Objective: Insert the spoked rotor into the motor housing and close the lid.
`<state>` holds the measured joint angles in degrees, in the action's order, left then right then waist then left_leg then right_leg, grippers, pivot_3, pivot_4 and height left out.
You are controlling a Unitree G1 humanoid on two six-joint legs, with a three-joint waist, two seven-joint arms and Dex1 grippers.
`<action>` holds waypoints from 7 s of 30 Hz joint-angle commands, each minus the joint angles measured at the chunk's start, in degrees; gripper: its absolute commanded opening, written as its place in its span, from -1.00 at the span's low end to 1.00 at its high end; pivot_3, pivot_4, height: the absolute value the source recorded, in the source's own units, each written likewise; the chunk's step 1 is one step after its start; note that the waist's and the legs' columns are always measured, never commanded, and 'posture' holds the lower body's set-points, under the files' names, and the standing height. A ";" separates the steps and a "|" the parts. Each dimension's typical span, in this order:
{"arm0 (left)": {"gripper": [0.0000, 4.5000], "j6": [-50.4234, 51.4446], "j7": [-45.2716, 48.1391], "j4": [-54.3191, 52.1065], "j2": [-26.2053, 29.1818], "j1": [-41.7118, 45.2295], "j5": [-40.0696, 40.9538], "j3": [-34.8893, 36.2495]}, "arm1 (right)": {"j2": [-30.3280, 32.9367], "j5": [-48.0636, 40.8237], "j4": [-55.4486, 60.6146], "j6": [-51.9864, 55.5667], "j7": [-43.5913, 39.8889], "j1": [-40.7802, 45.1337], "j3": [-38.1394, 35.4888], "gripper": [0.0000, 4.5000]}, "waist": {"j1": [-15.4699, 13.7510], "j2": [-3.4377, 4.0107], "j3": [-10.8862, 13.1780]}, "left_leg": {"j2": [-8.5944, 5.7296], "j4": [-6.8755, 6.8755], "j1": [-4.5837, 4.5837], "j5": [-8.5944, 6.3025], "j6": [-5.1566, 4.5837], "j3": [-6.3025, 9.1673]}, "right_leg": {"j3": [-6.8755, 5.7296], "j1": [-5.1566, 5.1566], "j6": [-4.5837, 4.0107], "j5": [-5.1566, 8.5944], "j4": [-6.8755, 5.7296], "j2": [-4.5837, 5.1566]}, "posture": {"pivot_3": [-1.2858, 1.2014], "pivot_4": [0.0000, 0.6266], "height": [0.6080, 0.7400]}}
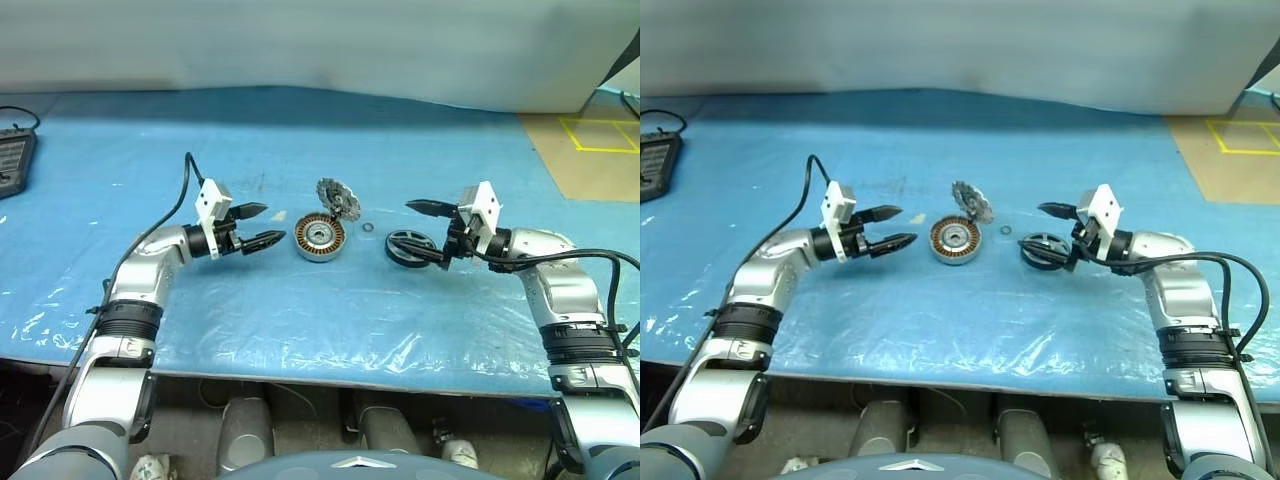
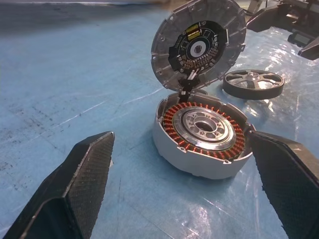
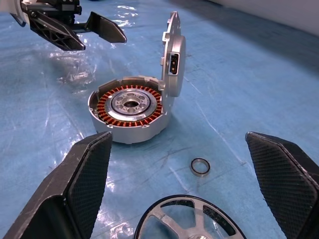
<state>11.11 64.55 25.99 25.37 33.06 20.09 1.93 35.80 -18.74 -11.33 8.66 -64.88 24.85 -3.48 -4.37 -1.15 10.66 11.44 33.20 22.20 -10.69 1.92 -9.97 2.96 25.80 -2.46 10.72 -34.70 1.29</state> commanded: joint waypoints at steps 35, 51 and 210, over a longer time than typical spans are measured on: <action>1.00 -2.92 -1.58 -0.87 -1.66 0.02 -0.89 0.38 | 0.94 2.31 -1.10 0.58 0.63 2.71 2.13 0.98 | 0.08 0.00 0.00 | 0.01 0.01 -0.01 0.01 -0.01 0.00 | -0.01 0.00 0.00 0.00 -0.03 0.00 | 0.03 -0.52 1.00; 1.00 -4.29 -2.56 1.04 -2.56 -0.23 -1.91 -0.32 | 9.76 6.09 13.63 5.78 -13.90 10.54 15.26 0.98 | 0.42 0.02 0.00 | 0.07 0.01 -0.11 -0.05 -0.10 0.01 | 0.00 -0.01 0.00 0.00 -0.11 -0.01 | 0.03 -0.52 1.00; 1.00 -3.76 -3.87 -2.92 0.68 -6.66 -3.54 -0.84 | -9.22 16.37 -20.59 9.37 10.24 14.87 14.00 -0.76 | 0.27 0.10 -0.01 | 0.41 -0.12 -0.46 0.13 0.14 0.07 | -1.23 -0.71 -0.44 0.35 -0.10 0.39 | 0.03 -0.52 1.00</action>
<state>8.44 60.72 23.89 25.55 26.12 16.42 0.59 25.80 -2.31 -33.47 17.43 -53.76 41.44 10.46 -4.10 -1.05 10.65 11.85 33.08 21.74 -10.55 2.06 -9.90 1.73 25.10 -2.90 11.07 -34.79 1.68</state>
